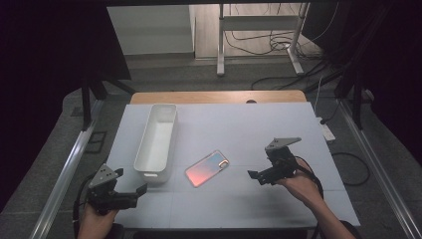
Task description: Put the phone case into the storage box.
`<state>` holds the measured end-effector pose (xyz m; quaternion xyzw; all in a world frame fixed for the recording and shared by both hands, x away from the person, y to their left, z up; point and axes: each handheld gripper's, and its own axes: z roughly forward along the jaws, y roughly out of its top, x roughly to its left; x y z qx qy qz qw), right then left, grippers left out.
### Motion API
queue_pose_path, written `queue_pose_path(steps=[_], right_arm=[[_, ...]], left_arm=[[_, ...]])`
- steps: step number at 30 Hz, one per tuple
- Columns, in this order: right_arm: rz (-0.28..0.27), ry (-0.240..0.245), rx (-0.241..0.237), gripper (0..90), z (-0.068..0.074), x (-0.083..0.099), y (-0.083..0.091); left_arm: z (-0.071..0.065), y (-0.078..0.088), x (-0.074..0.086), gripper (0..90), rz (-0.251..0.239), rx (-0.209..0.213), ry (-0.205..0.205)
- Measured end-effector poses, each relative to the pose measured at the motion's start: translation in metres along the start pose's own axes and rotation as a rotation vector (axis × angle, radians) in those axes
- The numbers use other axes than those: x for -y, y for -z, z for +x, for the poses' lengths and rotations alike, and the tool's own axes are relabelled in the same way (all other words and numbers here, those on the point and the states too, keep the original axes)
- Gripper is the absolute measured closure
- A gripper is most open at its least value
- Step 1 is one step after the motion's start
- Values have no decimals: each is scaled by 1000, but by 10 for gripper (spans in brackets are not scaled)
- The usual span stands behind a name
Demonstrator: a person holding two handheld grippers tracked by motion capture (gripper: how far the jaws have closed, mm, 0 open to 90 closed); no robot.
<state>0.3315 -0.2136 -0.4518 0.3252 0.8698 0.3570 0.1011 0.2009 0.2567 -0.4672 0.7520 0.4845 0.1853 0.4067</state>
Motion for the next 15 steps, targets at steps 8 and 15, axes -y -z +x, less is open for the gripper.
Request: queue_pose_path(steps=[8,15], right_arm=[[3,4,-5,0,4,-9,-11],[9,2,-12,0,5,-17,-20]], left_arm=[[0,0,0,3,-1,-1,0],[0,0,0,0,-1,-2,0]])
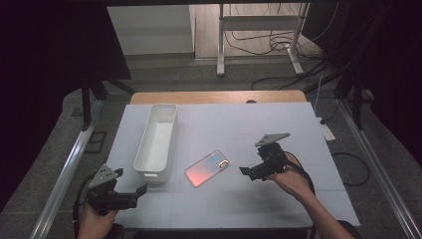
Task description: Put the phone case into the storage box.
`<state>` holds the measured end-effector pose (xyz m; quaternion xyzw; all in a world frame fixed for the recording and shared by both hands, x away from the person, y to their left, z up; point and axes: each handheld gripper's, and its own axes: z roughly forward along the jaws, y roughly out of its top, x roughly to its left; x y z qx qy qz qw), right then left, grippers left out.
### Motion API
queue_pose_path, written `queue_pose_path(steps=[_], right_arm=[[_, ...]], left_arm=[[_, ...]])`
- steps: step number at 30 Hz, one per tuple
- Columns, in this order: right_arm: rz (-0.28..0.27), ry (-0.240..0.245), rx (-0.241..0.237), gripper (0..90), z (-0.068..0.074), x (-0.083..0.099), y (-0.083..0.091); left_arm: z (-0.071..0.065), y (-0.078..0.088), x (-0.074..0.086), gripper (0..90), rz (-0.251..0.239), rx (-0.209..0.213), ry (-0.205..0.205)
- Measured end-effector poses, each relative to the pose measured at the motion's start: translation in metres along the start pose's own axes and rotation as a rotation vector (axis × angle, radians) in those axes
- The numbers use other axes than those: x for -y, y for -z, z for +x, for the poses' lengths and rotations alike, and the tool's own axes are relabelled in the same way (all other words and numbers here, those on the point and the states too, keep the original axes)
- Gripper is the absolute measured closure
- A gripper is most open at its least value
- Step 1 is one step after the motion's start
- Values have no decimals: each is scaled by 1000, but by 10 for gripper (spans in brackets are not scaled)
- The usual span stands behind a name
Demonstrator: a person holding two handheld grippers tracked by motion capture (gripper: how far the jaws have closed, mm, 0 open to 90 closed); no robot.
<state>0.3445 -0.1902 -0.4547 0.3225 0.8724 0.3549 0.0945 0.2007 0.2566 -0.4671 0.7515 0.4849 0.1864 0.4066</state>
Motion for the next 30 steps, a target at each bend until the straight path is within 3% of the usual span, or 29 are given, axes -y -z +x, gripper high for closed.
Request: queue_pose_path(steps=[14,30], right_arm=[[39,18,-25,0,4,-11,-17],[92,74,-15,0,15,-27,-46]], left_arm=[[0,0,0,0,2,0,-3],[0,0,0,0,2,6,-10]])
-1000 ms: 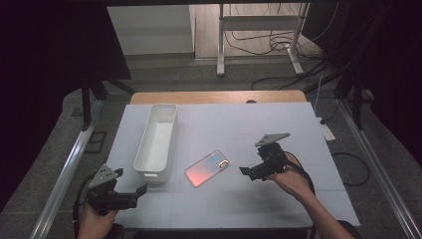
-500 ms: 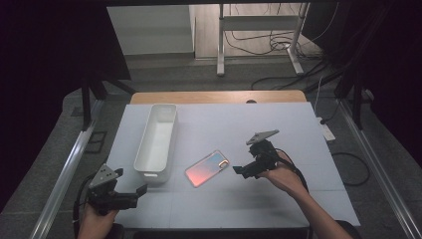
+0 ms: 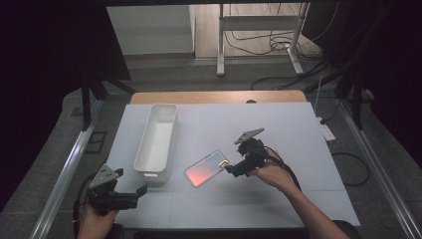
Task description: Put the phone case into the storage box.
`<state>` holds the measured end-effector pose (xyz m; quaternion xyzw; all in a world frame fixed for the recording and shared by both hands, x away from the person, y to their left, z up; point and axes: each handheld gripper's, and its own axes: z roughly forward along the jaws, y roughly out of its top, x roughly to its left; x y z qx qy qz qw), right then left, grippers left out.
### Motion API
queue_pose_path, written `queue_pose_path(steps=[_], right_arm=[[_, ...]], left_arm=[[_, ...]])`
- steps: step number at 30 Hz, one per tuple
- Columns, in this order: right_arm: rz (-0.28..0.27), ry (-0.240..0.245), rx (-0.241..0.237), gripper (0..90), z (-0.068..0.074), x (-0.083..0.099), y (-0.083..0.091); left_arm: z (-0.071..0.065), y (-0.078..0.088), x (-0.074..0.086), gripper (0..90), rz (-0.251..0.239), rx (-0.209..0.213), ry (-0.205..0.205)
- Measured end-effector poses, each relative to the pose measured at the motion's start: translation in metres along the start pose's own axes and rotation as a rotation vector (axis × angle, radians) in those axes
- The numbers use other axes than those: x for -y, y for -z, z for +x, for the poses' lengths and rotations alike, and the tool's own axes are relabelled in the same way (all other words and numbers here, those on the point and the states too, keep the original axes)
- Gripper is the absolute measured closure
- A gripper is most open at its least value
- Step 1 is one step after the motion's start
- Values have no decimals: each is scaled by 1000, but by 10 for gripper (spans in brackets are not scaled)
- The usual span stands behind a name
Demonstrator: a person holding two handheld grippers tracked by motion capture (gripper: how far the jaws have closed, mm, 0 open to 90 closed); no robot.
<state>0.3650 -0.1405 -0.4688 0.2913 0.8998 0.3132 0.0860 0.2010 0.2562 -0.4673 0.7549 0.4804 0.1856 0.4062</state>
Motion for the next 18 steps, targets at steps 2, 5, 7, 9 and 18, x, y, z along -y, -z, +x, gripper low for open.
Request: queue_pose_path(steps=[2,5,7,9,18], right_arm=[[13,2,5,0,1,-2,-4],[23,2,7,0,1,-4,-7],[28,6,6,0,2,-7,-10],[33,11,3,0,3,-9,-13],[45,31,20,114,6,-16,-22]], left_arm=[[0,0,0,0,1,1,1],[0,0,0,0,0,2,1],[0,0,0,0,0,3,0],[0,0,0,0,1,2,0],[0,0,0,0,0,4,1]])
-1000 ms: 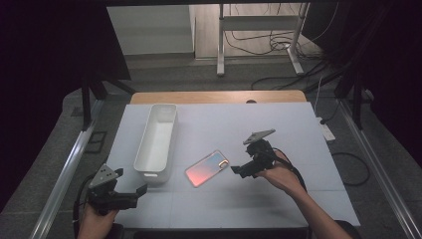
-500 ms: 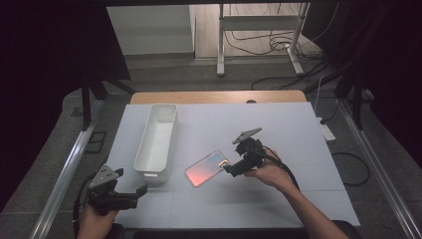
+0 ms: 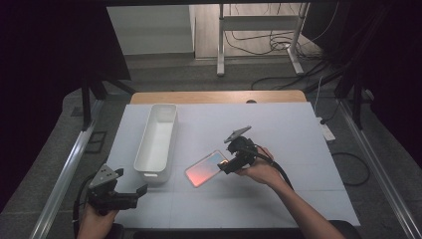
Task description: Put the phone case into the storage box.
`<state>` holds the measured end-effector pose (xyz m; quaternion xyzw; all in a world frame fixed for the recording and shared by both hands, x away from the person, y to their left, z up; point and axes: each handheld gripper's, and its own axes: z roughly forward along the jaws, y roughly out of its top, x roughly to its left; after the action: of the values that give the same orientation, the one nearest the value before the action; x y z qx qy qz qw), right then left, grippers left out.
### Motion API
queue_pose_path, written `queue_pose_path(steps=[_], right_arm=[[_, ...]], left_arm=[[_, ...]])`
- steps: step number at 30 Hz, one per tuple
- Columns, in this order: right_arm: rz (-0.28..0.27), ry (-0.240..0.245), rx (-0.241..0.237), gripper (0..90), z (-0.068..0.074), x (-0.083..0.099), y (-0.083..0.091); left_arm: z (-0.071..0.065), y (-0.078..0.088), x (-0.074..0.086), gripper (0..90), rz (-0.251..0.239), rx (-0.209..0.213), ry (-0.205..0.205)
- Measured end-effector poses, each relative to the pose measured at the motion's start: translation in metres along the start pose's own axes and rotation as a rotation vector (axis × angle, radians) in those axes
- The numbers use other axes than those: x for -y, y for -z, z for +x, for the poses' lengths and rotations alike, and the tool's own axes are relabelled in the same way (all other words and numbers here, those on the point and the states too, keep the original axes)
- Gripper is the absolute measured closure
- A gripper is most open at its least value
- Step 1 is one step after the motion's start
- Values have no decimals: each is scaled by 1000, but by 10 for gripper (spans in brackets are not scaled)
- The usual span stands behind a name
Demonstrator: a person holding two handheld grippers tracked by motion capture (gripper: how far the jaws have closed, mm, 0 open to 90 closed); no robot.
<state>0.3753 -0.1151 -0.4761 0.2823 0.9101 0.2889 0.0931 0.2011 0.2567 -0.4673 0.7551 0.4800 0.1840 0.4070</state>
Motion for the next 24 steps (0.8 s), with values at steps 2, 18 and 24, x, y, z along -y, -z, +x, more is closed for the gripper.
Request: queue_pose_path(steps=[2,18,24], right_arm=[[-3,1,-1,225,-1,-1,-1],[38,-11,-74,898,-9,-6,-23],[57,-3,-49,898,-11,-6,-40]], left_arm=[[0,0,0,0,-1,0,0],[0,0,0,0,0,4,1],[1,0,0,0,-1,5,3]])
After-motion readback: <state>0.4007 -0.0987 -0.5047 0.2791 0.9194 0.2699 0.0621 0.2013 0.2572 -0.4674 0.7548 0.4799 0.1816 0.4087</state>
